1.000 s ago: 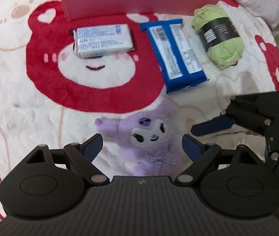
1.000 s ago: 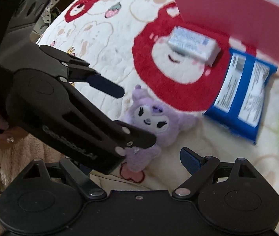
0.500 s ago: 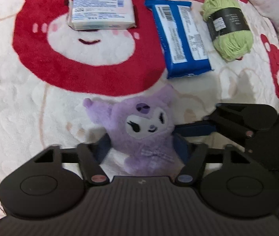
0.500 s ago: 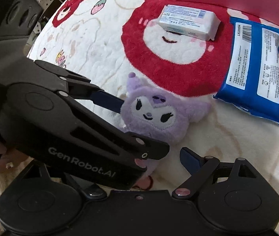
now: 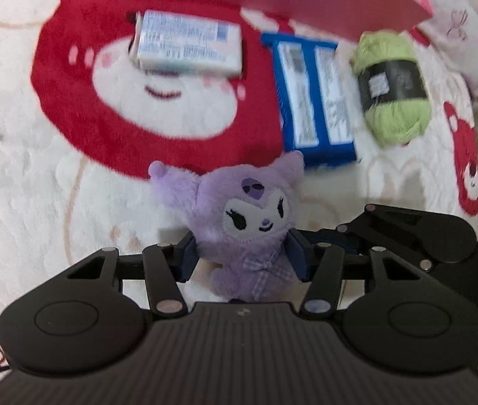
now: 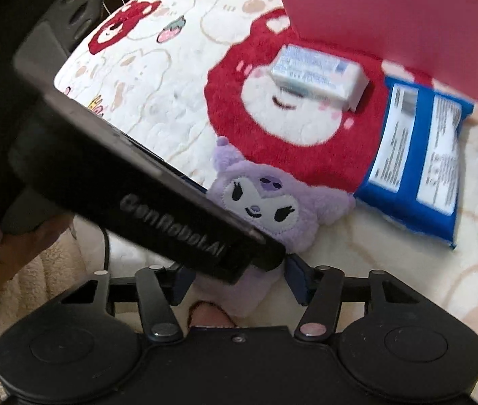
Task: Organize objects
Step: 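Close the left gripper on the purple plush doll, then lift the plush doll with the left gripper and carry it over the pink box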
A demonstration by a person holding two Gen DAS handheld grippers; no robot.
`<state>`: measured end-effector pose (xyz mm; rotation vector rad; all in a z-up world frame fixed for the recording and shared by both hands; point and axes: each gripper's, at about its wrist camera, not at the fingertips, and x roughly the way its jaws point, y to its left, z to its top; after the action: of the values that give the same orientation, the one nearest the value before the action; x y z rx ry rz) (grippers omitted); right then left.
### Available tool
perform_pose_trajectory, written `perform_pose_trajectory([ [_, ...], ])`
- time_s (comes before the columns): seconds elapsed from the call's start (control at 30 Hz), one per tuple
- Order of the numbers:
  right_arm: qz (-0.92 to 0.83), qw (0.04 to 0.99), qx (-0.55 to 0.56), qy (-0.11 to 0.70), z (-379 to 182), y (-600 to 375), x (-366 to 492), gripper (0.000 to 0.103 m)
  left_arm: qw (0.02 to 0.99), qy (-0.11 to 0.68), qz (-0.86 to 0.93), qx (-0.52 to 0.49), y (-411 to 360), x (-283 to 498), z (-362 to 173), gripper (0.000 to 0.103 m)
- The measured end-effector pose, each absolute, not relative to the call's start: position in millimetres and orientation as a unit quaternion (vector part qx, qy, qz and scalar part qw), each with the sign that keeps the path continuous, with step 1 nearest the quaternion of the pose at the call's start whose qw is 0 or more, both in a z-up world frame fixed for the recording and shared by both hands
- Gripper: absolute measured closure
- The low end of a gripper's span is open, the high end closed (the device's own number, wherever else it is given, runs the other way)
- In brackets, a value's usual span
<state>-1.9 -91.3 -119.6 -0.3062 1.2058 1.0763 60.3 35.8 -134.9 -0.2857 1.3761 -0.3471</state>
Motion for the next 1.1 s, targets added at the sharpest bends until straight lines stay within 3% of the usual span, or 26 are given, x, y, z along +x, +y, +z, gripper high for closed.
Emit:
perform_pose_trajectory([
  [0.2, 0.476, 0.707, -0.178, 0.492, -111, -88, 0, 0.044, 0.757, 0.616, -0.162, -0.148, 38, 70, -133, 0.058],
  [0.43, 0.45, 0.724, -0.176, 0.492, -122, -95, 15, 0.044, 0.765, 0.61, -0.14, -0.149, 30, 82, -143, 0.058],
  [0.8, 0.427, 0.737, -0.077, 0.519, -140, -106, 27, 0.041, 0.767, 0.61, -0.122, -0.157, 27, 86, -151, 0.055],
  [1.1, 0.426, 0.76, -0.132, 0.472, -140, -94, 13, 0.047, 0.784, 0.595, -0.122, -0.133, 23, 83, -153, 0.059],
])
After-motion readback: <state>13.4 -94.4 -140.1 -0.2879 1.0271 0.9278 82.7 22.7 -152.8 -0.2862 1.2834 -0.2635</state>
